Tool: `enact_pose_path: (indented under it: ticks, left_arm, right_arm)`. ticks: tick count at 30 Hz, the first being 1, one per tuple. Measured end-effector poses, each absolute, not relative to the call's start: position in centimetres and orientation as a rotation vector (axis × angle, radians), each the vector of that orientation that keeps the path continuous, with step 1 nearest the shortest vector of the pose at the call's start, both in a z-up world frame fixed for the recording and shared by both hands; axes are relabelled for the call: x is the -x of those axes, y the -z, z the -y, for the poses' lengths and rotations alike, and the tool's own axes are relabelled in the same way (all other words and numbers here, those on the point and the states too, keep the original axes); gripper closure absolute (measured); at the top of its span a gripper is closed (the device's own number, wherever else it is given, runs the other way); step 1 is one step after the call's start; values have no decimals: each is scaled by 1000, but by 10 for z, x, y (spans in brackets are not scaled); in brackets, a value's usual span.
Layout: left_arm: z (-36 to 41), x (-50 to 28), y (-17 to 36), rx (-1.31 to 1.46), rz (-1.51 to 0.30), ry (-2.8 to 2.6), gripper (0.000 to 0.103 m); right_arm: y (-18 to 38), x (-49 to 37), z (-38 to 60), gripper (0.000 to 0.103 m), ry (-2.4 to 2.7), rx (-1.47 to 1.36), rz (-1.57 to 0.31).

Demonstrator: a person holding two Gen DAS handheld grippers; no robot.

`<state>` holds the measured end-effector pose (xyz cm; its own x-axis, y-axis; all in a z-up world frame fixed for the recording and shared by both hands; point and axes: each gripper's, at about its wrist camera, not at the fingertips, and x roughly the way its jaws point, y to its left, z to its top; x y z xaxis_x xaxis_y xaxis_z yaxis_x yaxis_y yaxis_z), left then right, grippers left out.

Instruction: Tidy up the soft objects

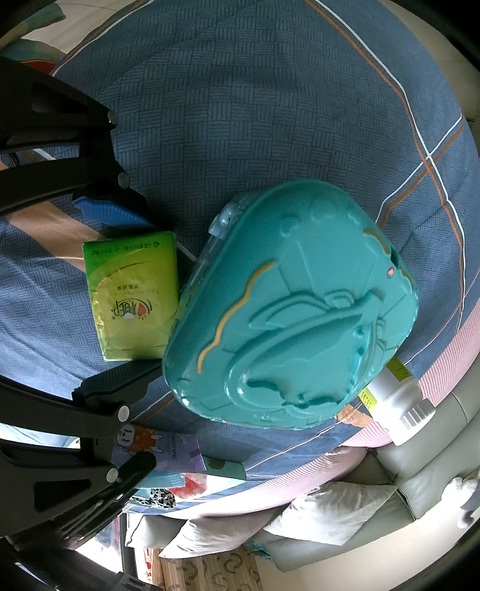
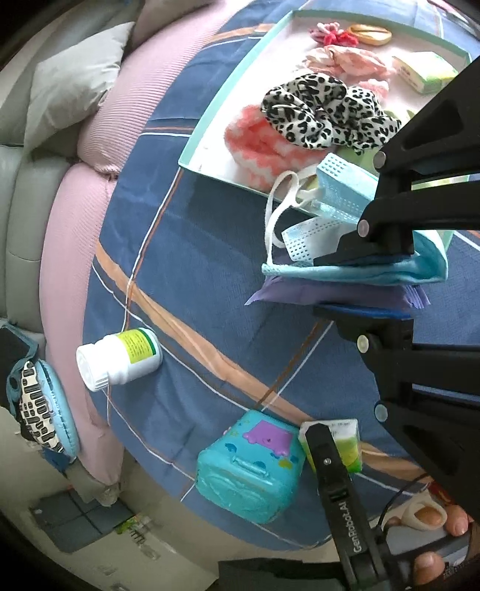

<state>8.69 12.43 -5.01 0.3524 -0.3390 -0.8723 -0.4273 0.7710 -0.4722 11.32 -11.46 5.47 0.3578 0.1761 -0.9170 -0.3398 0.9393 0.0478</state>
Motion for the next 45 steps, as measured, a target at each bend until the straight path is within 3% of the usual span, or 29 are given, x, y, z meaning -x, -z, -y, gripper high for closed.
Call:
enact_pose_path:
  ticks: [15, 28, 40, 45]
  left_arm:
    - [-124, -88, 50, 732, -1244, -65, 36]
    - [-119, -91, 49, 723, -1245, -66, 36]
    - [-117, -92, 47, 719, -1246, -65, 36]
    - [-118, -92, 49, 723, -1247, -63, 36]
  right_arm:
    - [-55, -102, 143, 78, -375, 31, -1197]
    - [-57, -94, 164, 51, -375, -11, -1211]
    - [-59, -97, 216, 50, -180, -27, -1216]
    - [-85, -94, 223, 36, -127, 16, -1143]
